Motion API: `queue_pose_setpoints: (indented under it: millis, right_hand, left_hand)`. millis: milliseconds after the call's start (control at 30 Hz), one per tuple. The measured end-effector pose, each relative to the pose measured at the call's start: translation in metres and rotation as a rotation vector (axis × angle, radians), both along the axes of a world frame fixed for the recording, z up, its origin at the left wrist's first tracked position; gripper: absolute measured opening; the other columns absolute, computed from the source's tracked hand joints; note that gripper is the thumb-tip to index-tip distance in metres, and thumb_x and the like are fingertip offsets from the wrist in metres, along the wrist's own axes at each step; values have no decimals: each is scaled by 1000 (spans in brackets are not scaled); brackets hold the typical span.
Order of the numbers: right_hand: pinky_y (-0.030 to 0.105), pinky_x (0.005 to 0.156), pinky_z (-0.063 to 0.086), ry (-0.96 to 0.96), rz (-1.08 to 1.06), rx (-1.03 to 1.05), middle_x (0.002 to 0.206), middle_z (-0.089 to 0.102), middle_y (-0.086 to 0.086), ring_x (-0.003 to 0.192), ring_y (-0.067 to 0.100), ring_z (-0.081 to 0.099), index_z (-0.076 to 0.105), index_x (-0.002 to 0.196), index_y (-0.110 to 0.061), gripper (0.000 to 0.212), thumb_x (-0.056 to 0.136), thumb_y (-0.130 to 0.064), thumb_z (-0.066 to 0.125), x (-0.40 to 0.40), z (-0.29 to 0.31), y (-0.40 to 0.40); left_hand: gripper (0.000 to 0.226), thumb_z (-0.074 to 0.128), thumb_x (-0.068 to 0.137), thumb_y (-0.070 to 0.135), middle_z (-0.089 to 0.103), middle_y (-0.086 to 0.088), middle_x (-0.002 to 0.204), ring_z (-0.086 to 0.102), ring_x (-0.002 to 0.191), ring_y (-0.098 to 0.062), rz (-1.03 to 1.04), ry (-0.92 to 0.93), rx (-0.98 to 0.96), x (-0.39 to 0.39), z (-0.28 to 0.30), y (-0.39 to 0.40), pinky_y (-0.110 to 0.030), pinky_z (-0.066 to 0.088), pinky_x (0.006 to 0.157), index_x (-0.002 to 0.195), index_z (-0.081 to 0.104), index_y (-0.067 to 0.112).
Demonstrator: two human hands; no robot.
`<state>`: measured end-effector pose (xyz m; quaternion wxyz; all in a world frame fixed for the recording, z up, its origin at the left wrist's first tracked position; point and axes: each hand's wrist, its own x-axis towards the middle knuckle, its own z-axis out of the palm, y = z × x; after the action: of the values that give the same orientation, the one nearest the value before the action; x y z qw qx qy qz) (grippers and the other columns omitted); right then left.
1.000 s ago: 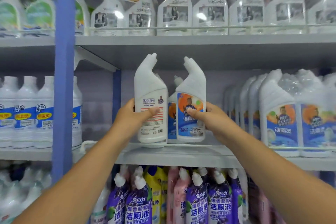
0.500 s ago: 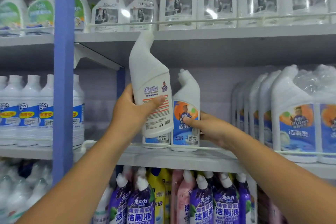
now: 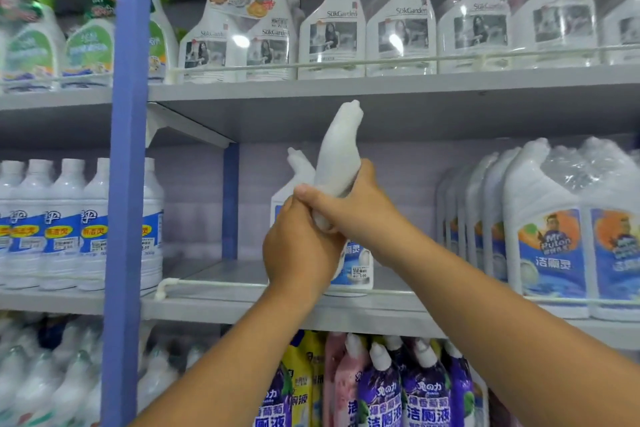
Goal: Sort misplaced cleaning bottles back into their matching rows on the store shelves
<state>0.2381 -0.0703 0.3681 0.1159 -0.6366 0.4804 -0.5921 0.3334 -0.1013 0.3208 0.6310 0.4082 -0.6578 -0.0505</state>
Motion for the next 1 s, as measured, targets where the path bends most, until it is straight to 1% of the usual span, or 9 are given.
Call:
queue_pose_setpoints:
  millis: [133,267,333,500,567,667,767,867,1000]
  right_hand:
    - [35,73,60,-65,32,-46,105,72,-2,95,18,72,56,120,-24,47,79,-38,76,-16,3,-4]
    - [53,82,61,-92,20,-86,93,76,11,90,32,74,69,100,-21,16,85,-28,65,-40,3,-9]
    - [54,84,60,-90,74,-108,95,77,11,91,31,75,71,100,-23,11,90,-26,67,-50,3,-9]
    - [44,80,62,-171,277,-127,99,77,18,86,30,74,70,112,-6,20,96,-17,67,-49,3,-13]
    - [41,80,62,-177,306,-104,101,78,15,90,29,75,72,114,-7,22,94,-16,69,-47,2,-14]
    - [37,82,61,-158,86,-122,98,78,5,93,22,72,76,103,-16,14,92,-24,72,-55,0,-21]
    - [35,82,58,-155,-143,-76,106,70,-2,96,16,68,67,111,-19,31,87,-37,76,-63,-8,-33]
    - [27,69,52,-183,-154,38,114,64,1,93,12,66,54,125,-17,57,81,-37,82,-64,-20,-45]
    - [23,61,52,-143,-119,108,109,68,1,89,12,70,54,123,-15,56,80,-35,84,-65,-31,-52]
  left_hand:
    - [38,71,88,45,56,18,100,60,84,-4,-101,-132,-43,-9,6,2,-20,42,58,117,51,34]
    - [61,82,82,42,62,27,117,64,96,12,-543,-154,60,2,8,-5,-16,55,79,132,46,45]
    - [60,81,85,33,68,19,119,68,96,7,-621,-55,95,8,12,-14,-19,58,80,134,49,43]
    - [40,80,87,28,76,4,113,76,98,-13,-777,51,303,19,20,-27,-35,63,83,122,61,29]
    - [37,80,87,24,76,6,112,76,96,-11,-764,111,287,24,19,-31,-29,63,75,117,60,31]
    - [40,80,87,26,72,15,110,72,95,-4,-664,89,223,40,20,-37,-19,58,65,119,56,35]
    - [42,80,86,30,68,17,115,68,103,-4,-606,89,229,57,21,-47,-31,61,80,121,56,34]
    - [46,82,83,34,69,13,120,71,106,-12,-564,86,265,69,20,-55,-42,62,88,123,58,33]
    - [28,79,85,39,73,8,110,75,96,-15,-496,29,276,75,15,-64,-42,63,83,108,64,40]
